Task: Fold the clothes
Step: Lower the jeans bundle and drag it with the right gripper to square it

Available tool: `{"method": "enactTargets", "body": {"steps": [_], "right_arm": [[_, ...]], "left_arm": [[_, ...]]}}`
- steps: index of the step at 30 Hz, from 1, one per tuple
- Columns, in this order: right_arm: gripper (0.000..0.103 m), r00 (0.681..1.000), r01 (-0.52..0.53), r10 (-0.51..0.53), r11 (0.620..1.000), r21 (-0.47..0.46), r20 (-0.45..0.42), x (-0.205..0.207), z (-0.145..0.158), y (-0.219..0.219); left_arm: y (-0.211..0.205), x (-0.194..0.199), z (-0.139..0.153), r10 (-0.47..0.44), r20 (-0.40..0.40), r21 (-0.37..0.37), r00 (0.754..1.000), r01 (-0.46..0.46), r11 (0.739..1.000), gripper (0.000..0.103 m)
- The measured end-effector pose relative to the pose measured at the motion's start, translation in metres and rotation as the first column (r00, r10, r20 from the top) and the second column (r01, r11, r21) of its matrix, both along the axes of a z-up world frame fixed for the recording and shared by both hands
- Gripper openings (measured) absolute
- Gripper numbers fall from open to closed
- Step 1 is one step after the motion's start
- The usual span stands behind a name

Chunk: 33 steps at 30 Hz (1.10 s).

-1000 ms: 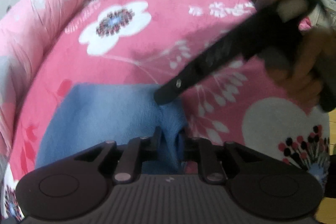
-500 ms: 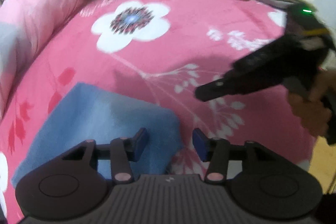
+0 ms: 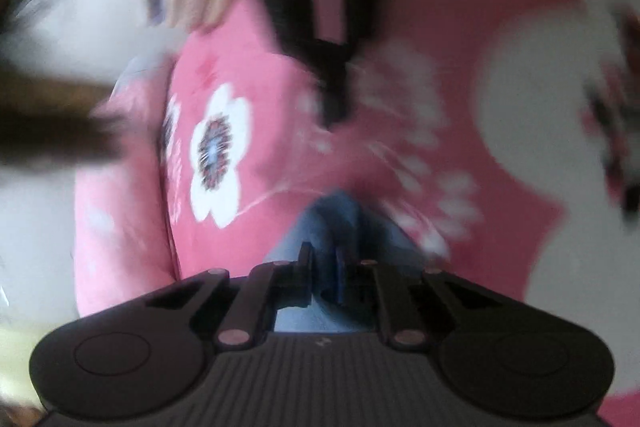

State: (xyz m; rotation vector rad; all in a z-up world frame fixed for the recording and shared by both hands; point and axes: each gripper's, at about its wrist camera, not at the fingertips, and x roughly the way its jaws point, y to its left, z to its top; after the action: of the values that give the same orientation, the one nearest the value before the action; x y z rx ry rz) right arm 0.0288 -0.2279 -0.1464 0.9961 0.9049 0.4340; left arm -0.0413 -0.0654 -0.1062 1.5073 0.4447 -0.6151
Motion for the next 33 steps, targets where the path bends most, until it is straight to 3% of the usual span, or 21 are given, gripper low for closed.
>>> {"method": "enactTargets", "body": {"steps": [1, 6, 10, 13, 16, 17, 19, 20, 24, 27, 29, 30, 33], "right_arm": [[0.006, 1.0, -0.016, 0.016, 1.0, -0.01, 0.006, 0.002, 0.002, 0.001], [0.006, 0.995, -0.101, 0.1, 0.995, 0.015, 0.028, 0.012, 0.012, 0.006], [0.006, 0.986, -0.156, 0.155, 0.988, 0.018, 0.058, 0.024, 0.025, 0.012], [0.006, 0.956, -0.263, 0.26, 0.965, 0.005, 0.136, 0.035, 0.041, 0.026], [0.006, 0.905, -0.376, 0.392, 0.919, -0.122, 0.166, 0.045, 0.045, 0.053], [0.005, 0.887, -0.404, 0.431, 0.898, -0.174, 0.165, 0.048, 0.044, 0.061], [0.003, 0.848, -0.455, 0.506, 0.847, -0.276, 0.156, 0.053, 0.041, 0.079], [0.003, 0.827, -0.477, 0.542, 0.816, -0.326, 0.148, 0.056, 0.04, 0.088], [0.003, 0.795, -0.507, 0.591, 0.771, -0.385, 0.136, 0.055, 0.044, 0.092], [0.003, 0.764, -0.522, 0.632, 0.724, -0.451, 0.13, 0.052, 0.05, 0.099], [0.003, 0.744, -0.527, 0.657, 0.69, -0.496, 0.122, 0.049, 0.056, 0.103], [0.003, 0.734, -0.529, 0.668, 0.673, -0.517, 0.118, 0.048, 0.059, 0.105], [0.003, 0.704, -0.532, 0.703, 0.617, -0.581, 0.102, 0.045, 0.067, 0.112]], "left_arm": [[0.002, -0.004, -0.007, -0.019, 0.012, 0.021, 1.0, 0.019, 1.0, 0.011], [-0.002, -0.01, -0.017, 0.051, 0.047, -0.047, 0.998, -0.049, 0.998, 0.015], [0.006, -0.015, -0.026, 0.096, 0.069, -0.137, 0.993, -0.086, 0.987, 0.015], [0.005, -0.008, -0.016, 0.192, 0.016, -0.248, 0.981, -0.182, 0.952, 0.016], [0.006, -0.004, -0.004, 0.28, -0.052, -0.32, 0.959, -0.282, 0.904, 0.018], [0.008, -0.002, 0.002, 0.324, -0.099, -0.338, 0.941, -0.339, 0.878, 0.019], [0.015, 0.002, 0.018, 0.423, -0.195, -0.379, 0.885, -0.465, 0.8, 0.026], [0.02, 0.002, 0.029, 0.461, -0.247, -0.403, 0.852, -0.523, 0.751, 0.026], [0.036, -0.001, 0.073, 0.56, -0.373, -0.538, 0.739, -0.665, 0.519, 0.026], [0.037, 0.004, 0.084, 0.602, -0.395, -0.616, 0.694, -0.686, 0.387, 0.028], [0.03, 0.014, 0.068, 0.604, -0.426, -0.586, 0.673, -0.714, 0.382, 0.038], [0.027, 0.016, 0.056, 0.606, -0.437, -0.56, 0.664, -0.729, 0.395, 0.037], [0.026, 0.008, 0.04, 0.625, -0.4, -0.554, 0.671, -0.72, 0.418, 0.037]]}}
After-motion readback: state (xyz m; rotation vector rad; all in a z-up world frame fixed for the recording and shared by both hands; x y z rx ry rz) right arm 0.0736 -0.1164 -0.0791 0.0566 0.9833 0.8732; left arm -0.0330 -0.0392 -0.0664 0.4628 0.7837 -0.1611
